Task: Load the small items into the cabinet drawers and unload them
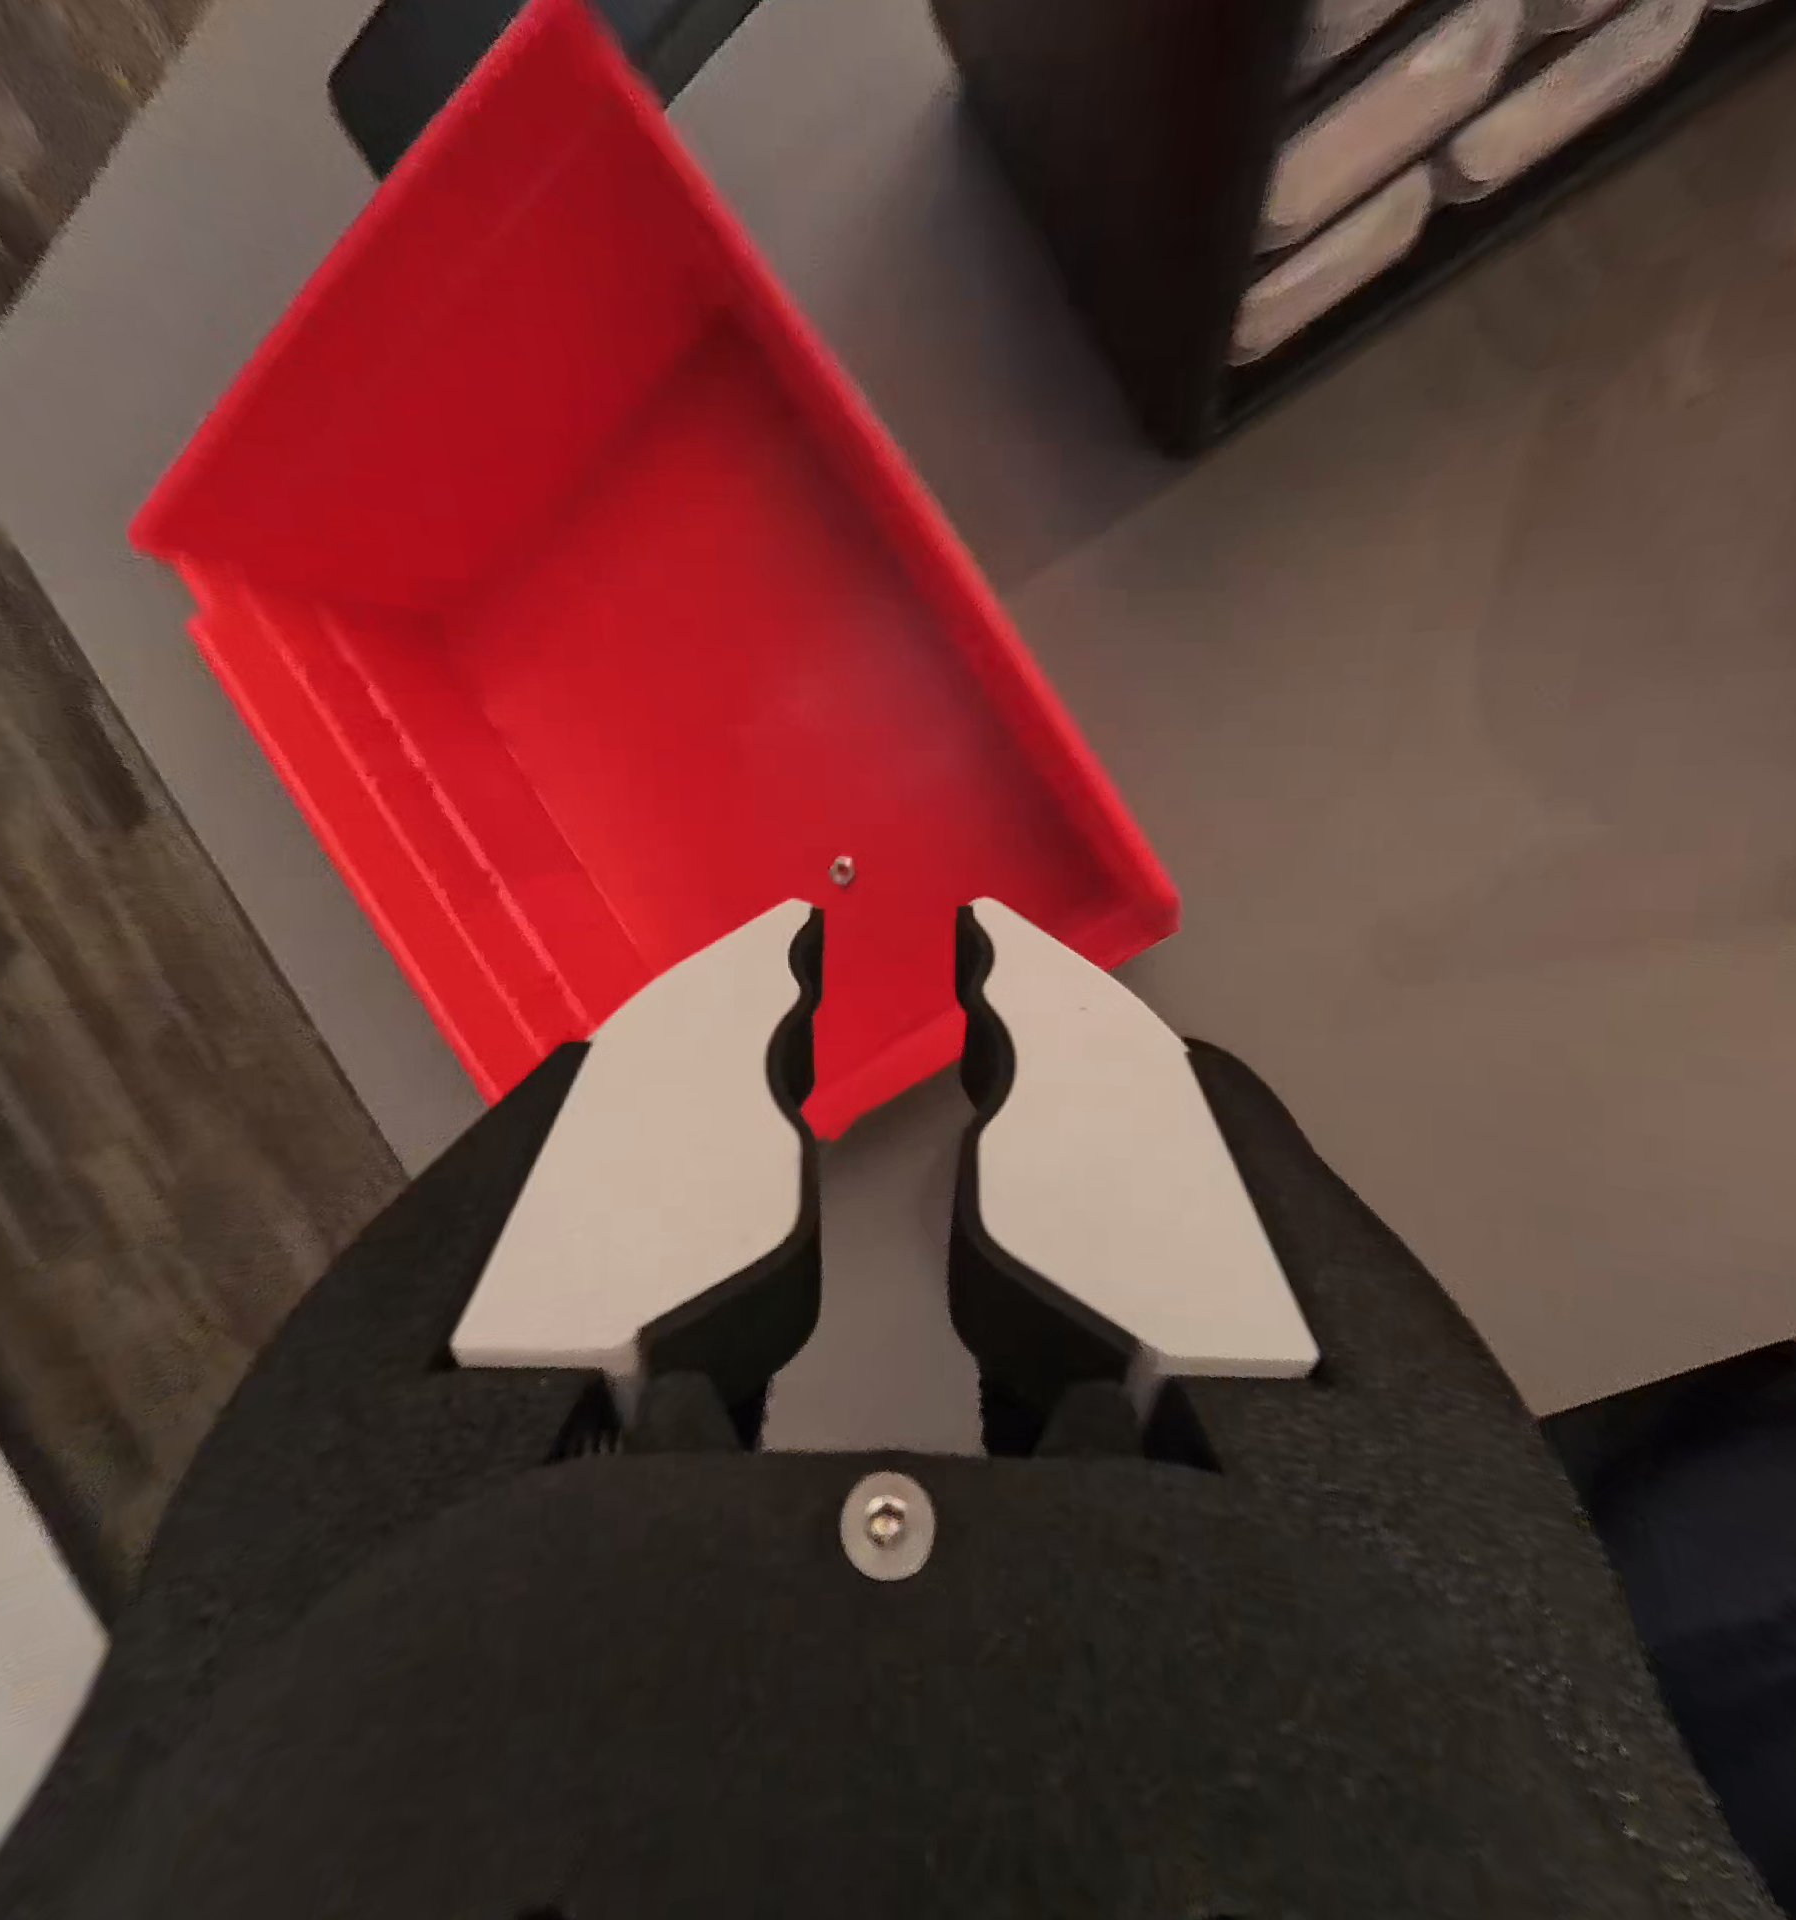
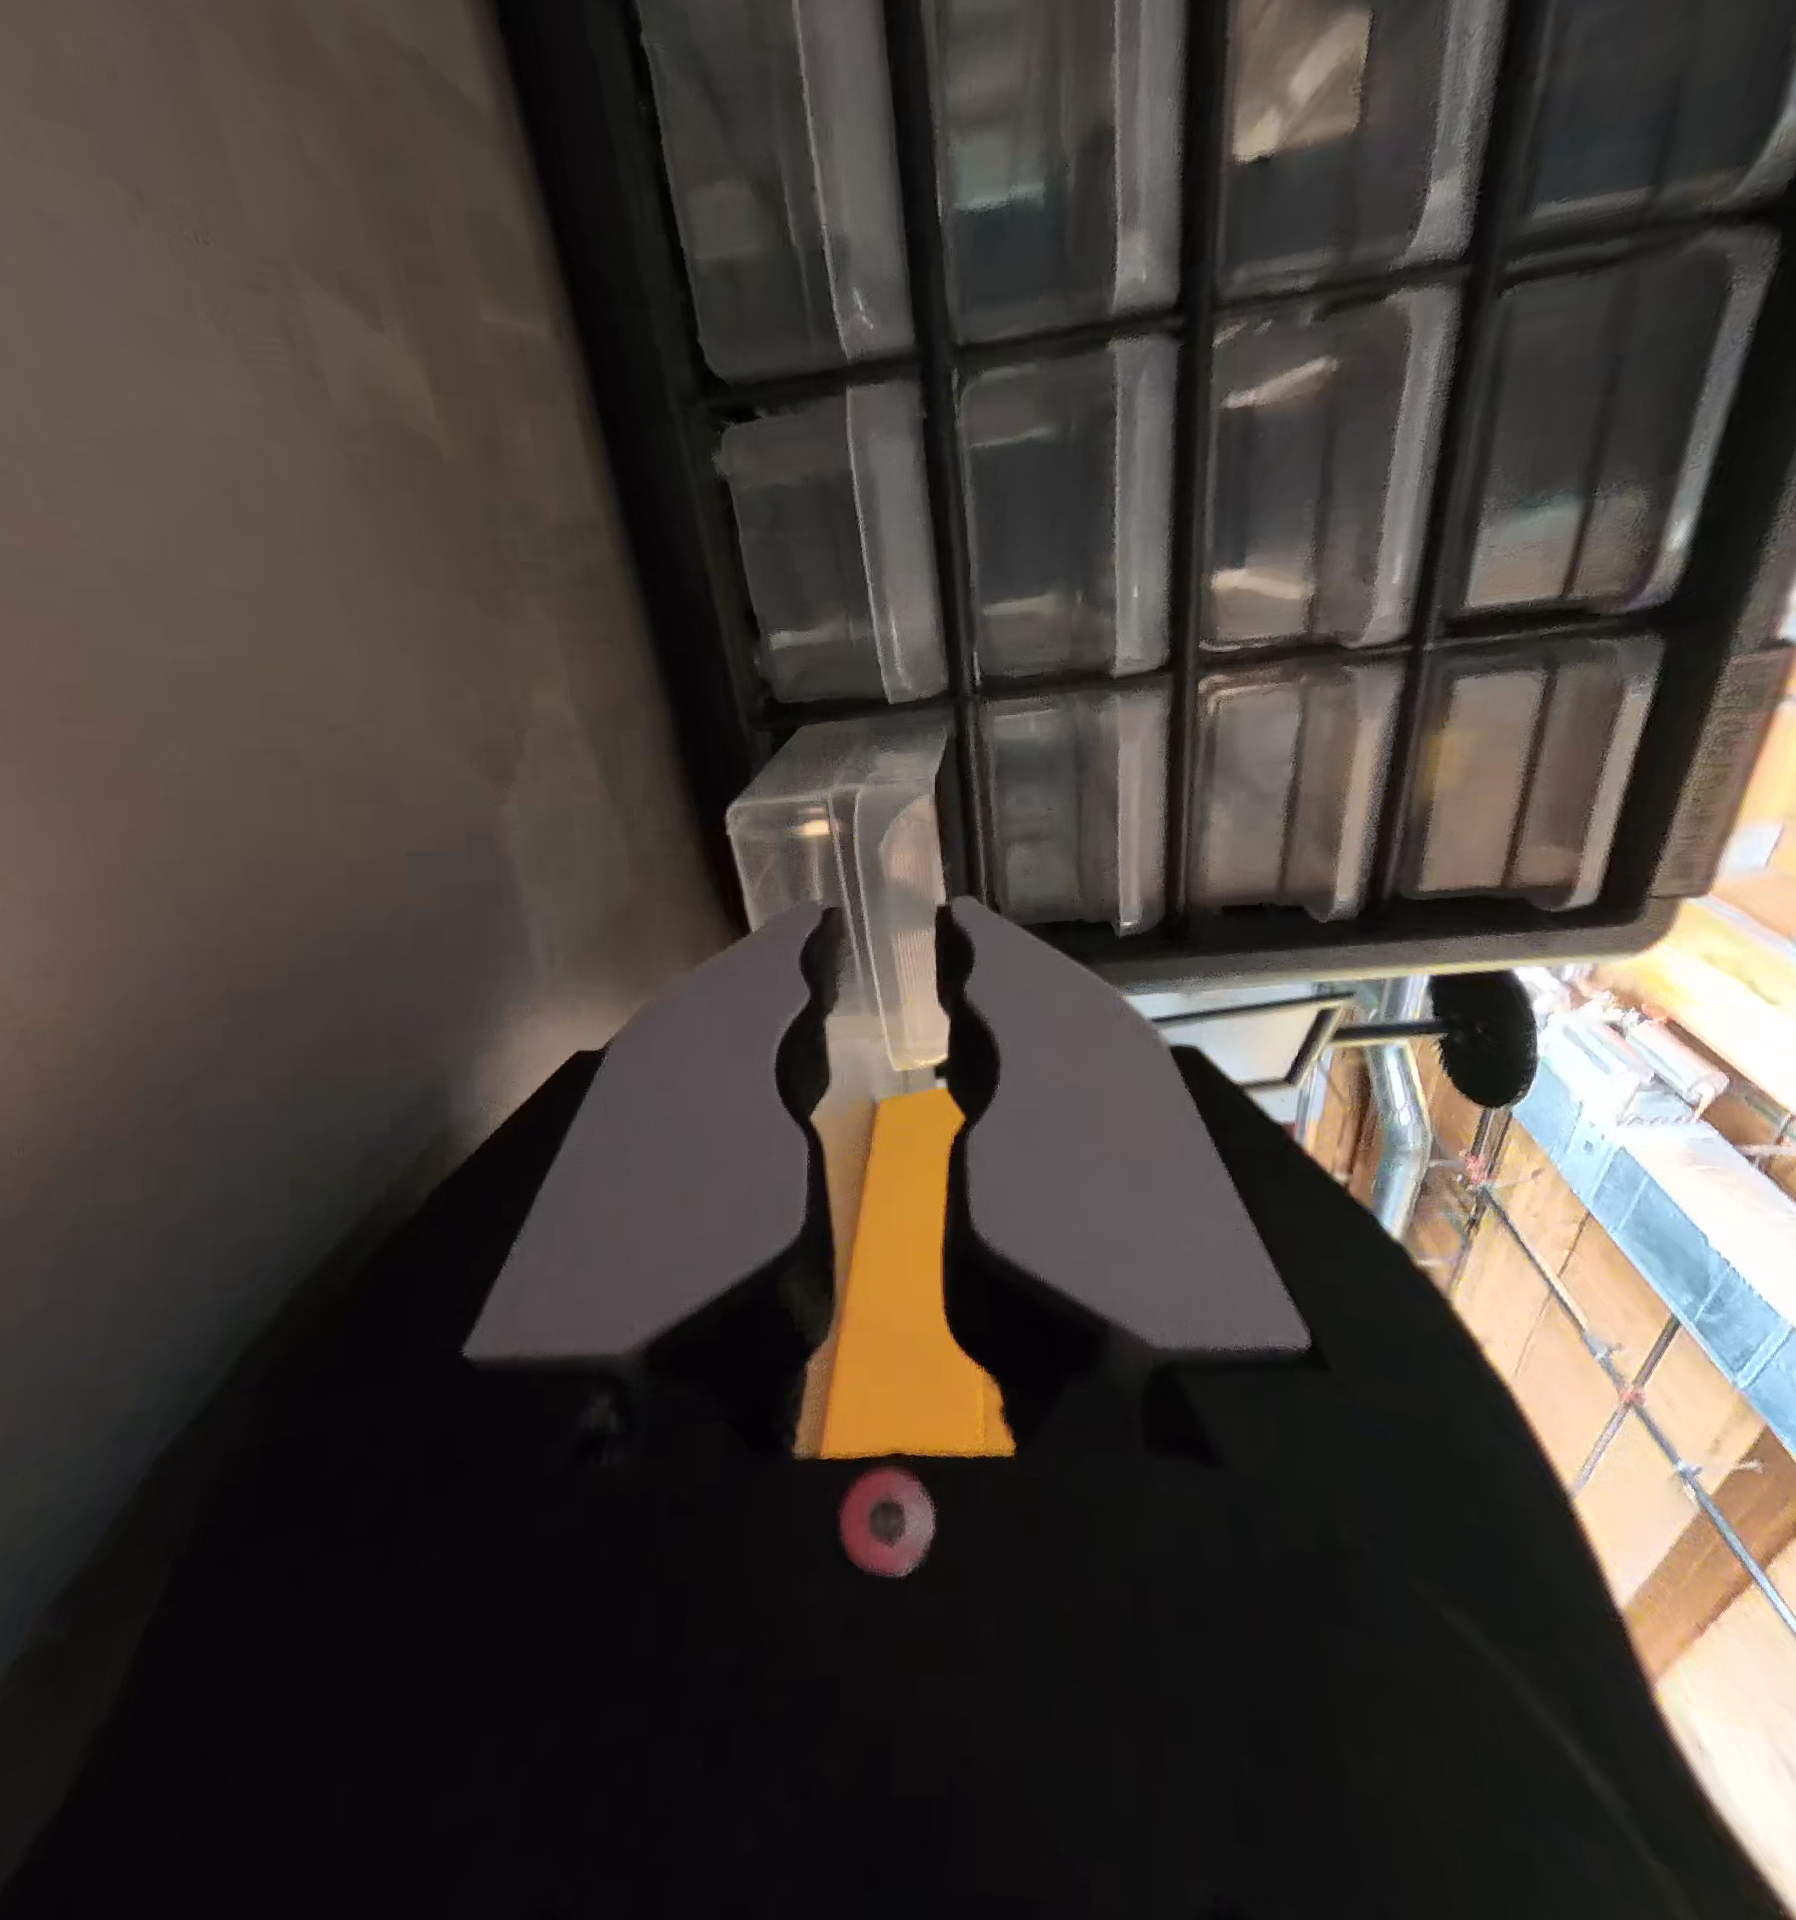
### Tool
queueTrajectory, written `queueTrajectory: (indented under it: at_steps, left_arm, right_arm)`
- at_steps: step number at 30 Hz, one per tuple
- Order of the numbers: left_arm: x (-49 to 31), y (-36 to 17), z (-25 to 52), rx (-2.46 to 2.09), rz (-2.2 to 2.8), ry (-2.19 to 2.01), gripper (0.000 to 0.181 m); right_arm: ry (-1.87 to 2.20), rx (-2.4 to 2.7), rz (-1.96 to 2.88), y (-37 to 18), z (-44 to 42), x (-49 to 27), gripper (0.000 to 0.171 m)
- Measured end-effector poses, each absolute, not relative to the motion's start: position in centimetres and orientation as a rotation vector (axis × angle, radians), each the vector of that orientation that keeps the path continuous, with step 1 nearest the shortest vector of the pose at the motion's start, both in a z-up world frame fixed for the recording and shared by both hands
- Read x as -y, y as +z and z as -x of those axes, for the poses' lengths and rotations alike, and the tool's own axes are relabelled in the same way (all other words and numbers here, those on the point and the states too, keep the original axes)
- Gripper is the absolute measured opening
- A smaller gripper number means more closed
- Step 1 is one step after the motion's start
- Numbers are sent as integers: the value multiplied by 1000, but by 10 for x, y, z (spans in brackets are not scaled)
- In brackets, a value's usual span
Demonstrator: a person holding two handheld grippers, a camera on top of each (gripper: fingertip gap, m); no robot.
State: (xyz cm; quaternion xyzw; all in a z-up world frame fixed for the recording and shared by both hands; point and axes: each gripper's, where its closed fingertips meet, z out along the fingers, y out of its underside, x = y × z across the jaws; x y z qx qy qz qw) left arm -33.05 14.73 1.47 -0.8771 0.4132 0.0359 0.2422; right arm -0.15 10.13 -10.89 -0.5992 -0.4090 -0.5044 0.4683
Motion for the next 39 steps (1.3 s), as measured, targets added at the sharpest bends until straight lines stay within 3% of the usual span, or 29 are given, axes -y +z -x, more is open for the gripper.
queueTrajectory:
  at_steps: [6,9,21,29,39]
  left_arm:
    - [-146,-18,389,-1035,2648,79,25]
    - [-149,-39,403,-1010,2776,71,35]
    - [-173,-117,378,-1210,3016,21,29]
    - [-181,-141,374,-1258,3063,75,20]
    - [-189,-150,375,-1249,3072,130,22]
  right_arm:
    - [-1270,996,1465,-109,-5,-125,21]
    - [-1279,994,1463,-109,-7,-133,22]
    - [-1268,965,1503,-111,-9,-142,26]
    - [-1168,897,1444,-90,-5,-120,25]
    - [-1134,921,1442,-90,-2,-114,24]
